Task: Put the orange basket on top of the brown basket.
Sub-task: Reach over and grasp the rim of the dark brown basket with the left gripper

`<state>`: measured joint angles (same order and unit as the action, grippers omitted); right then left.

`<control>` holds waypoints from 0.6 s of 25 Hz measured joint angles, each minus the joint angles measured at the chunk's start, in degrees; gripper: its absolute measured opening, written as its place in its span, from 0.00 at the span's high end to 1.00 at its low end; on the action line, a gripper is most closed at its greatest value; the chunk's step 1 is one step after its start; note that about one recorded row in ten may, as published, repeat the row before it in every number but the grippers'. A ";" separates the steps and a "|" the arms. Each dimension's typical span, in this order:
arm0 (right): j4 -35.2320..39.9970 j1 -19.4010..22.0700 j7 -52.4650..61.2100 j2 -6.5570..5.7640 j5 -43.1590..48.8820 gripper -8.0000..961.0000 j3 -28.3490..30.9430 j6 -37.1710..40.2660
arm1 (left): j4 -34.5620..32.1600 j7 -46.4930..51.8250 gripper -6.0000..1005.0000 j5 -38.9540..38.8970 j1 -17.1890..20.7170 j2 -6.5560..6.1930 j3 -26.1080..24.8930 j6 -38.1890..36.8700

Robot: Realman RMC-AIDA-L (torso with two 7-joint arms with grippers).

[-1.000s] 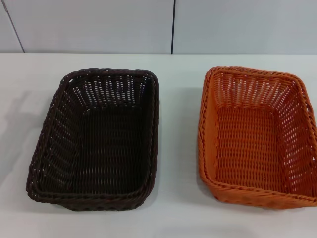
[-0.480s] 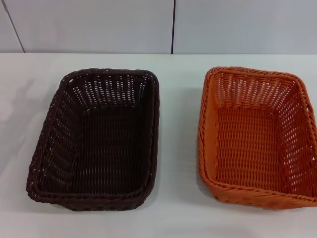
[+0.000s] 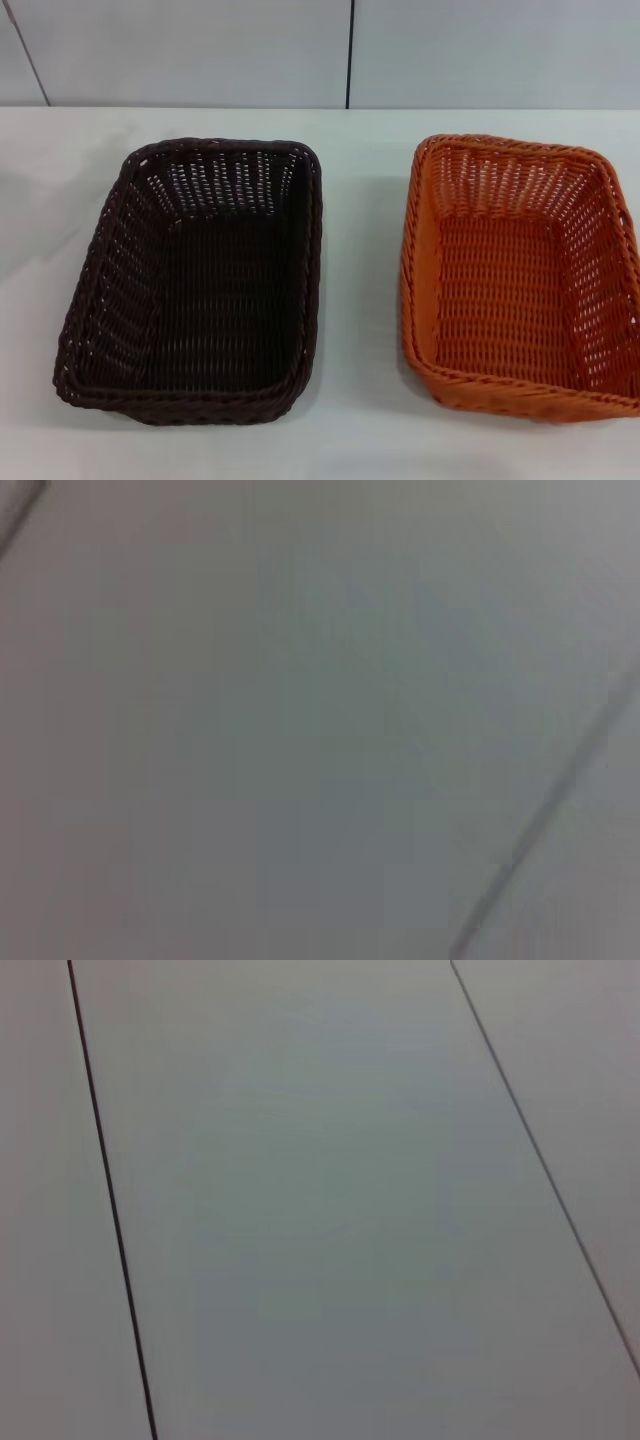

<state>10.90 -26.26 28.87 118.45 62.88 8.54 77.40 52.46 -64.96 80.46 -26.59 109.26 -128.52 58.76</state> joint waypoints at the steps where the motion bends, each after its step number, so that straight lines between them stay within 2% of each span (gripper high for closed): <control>1: 0.03 0.06 0.10 -0.05 0.07 0.41 -0.05 -0.27 | 6.60 10.10 0.14 12.08 -0.76 -2.35 0.86 4.17; 3: 0.09 0.11 0.20 -0.16 0.12 0.41 -0.08 -1.16 | 10.60 16.94 0.14 19.28 -1.32 -3.36 1.09 8.12; 4: 0.09 0.09 0.23 -0.22 0.13 0.41 -0.09 -1.76 | 10.60 16.94 0.14 19.28 -1.32 -3.36 1.09 8.12; 5: 0.07 0.04 0.25 -0.29 0.17 0.41 -0.10 -2.26 | 13.49 21.11 0.14 23.74 -1.68 -3.83 0.99 10.65; 6: 0.05 -0.01 0.29 -0.37 0.18 0.41 -0.10 -2.76 | 20.94 28.62 0.14 33.03 -1.90 -3.84 0.51 16.27; 8: 0.04 -0.15 0.32 -0.50 0.18 0.41 -0.10 -3.79 | 25.39 32.83 0.14 38.73 -1.93 -3.58 0.38 19.44; 11: 0.17 -0.32 0.22 -0.66 0.18 0.41 -0.10 -4.79 | 34.19 39.08 0.14 48.54 -2.09 -1.90 0.35 25.99; 14: 0.28 -0.41 0.01 -0.73 0.18 0.41 -0.10 -5.04 | 40.96 42.03 0.14 55.49 -2.22 0.68 0.62 31.24; 15: 0.31 -0.46 -0.03 -0.77 0.18 0.41 -0.10 -5.08 | 43.25 42.86 0.14 58.95 -2.32 1.92 0.83 33.05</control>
<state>11.21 -26.72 28.85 117.68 63.06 8.43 72.32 95.71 -22.10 139.41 -28.91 111.18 -127.69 91.80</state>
